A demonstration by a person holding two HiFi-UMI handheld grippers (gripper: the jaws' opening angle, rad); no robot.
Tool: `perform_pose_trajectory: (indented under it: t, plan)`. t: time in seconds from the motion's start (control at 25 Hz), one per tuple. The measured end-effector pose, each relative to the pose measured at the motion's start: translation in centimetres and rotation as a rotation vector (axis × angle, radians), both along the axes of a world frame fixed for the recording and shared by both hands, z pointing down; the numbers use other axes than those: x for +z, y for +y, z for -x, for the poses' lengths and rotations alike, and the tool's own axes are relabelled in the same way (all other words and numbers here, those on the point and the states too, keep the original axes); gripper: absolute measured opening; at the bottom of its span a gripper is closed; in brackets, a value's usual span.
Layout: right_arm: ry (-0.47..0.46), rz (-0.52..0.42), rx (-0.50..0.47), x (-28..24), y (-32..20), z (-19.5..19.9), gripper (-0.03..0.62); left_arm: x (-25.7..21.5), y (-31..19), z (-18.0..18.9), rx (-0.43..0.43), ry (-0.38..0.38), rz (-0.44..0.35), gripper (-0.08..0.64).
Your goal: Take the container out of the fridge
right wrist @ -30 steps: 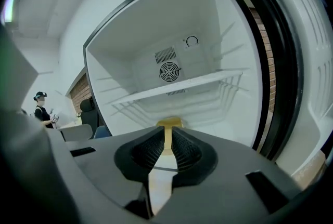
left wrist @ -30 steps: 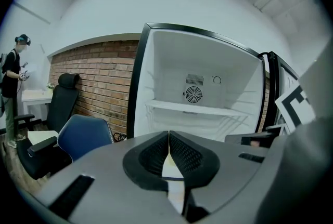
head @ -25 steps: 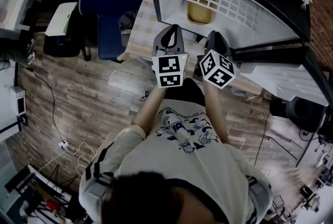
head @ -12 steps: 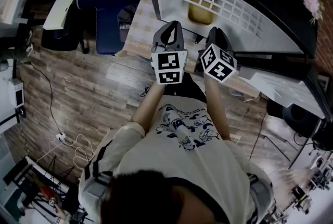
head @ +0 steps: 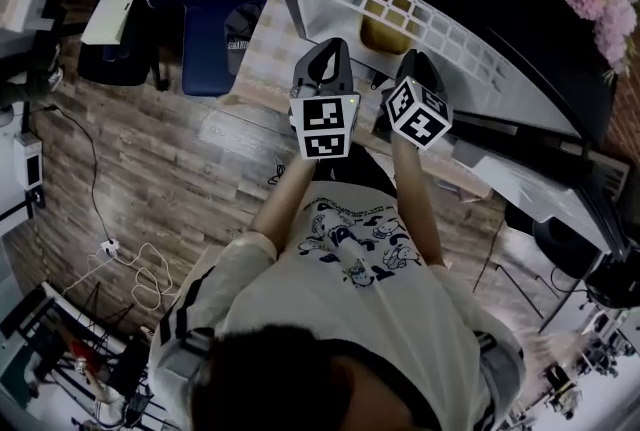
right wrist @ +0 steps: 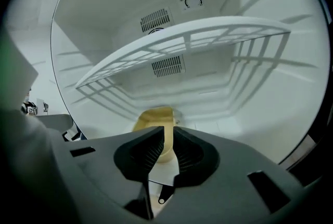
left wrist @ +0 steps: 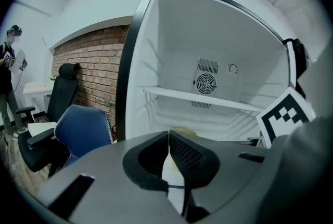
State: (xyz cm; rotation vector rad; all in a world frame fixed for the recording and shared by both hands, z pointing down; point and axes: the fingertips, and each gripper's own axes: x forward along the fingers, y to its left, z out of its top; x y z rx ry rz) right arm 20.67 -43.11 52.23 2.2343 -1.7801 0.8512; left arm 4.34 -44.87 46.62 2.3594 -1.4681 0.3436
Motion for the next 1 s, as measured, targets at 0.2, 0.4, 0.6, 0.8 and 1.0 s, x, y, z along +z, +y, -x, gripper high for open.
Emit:
perform_pose_trajectory:
  t: [0.2,0.4,0.6,0.8,1.0]
  plan:
    - [-0.01,0.036,-0.002,1.3,-0.8,-0.2,0.051,0.4,-0.6,0.3,-0.022,-0.003,0.015,0.02]
    - [-0.016,0.049,-0.005,2.0,-1.6,-0.4,0.051,0.9,-1.2,0.8,-0.043,-0.006,0.026,0.02]
    - [-0.022,0.075,-0.003,2.6,-2.3,-0.8,0.056,1.5,-1.6,1.0,-0.064,-0.008,0.037,0.02]
    - [-0.068,0.099,-0.003,3.8,-2.9,-0.6,0.086,1.5,-1.9,1.4,-0.08,-0.015,0.037,0.02]
    - [-0.064,0.111,-0.001,4.4,-3.5,-0.8,0.086,1.8,-2.1,1.6,-0.091,-0.018,0.043,0.02]
